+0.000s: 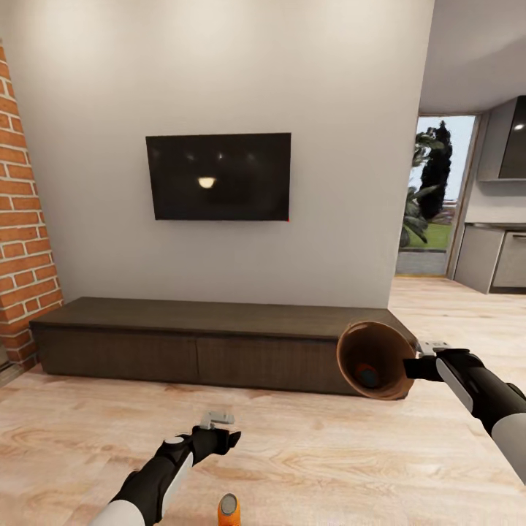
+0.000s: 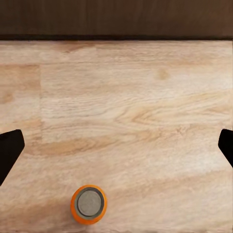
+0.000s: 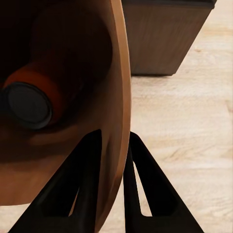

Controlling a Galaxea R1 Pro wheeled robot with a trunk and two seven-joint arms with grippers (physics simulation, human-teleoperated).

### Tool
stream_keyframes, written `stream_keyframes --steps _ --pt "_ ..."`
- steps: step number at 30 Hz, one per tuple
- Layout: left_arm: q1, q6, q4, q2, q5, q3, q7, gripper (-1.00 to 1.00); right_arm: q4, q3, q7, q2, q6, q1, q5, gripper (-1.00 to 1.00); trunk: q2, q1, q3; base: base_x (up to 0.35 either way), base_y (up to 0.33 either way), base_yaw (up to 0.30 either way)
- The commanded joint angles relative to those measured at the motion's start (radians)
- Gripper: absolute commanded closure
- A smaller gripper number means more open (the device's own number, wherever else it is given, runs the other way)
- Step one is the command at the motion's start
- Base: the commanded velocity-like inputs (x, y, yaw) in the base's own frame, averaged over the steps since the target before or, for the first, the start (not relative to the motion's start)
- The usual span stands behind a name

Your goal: Put the three can of soda from the living room inside the tash can in the kitchen.

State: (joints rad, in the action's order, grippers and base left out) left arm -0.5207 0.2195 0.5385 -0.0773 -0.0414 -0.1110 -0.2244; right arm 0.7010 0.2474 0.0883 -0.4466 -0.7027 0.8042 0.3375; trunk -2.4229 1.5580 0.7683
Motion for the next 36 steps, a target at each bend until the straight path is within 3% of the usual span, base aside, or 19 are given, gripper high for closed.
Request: stream_keyframes --steps 1,11,36 --pt "0.000 0.000 -0.005 0.000 -0.001 -0.001 0.001 -1.00 0.002 -0.003 0.004 0.000 0.000 0.001 0.006 1.00 -0.007 0.004 0.003 0.000 0.000 0.000" --pt "-0.001 -0.023 -0.024 -0.001 0.003 -0.003 0.003 -1.00 0.002 -0.003 0.004 0.000 0.000 0.001 0.006 1.00 -0.077 0.042 0.034 0.000 0.000 0.000" --pt "-0.001 -0.042 -0.025 0.001 0.002 -0.003 0.003 -1.00 0.015 -0.006 0.004 -0.007 -0.022 0.002 0.005 1.00 -0.083 0.053 0.131 0.000 0.000 0.000"
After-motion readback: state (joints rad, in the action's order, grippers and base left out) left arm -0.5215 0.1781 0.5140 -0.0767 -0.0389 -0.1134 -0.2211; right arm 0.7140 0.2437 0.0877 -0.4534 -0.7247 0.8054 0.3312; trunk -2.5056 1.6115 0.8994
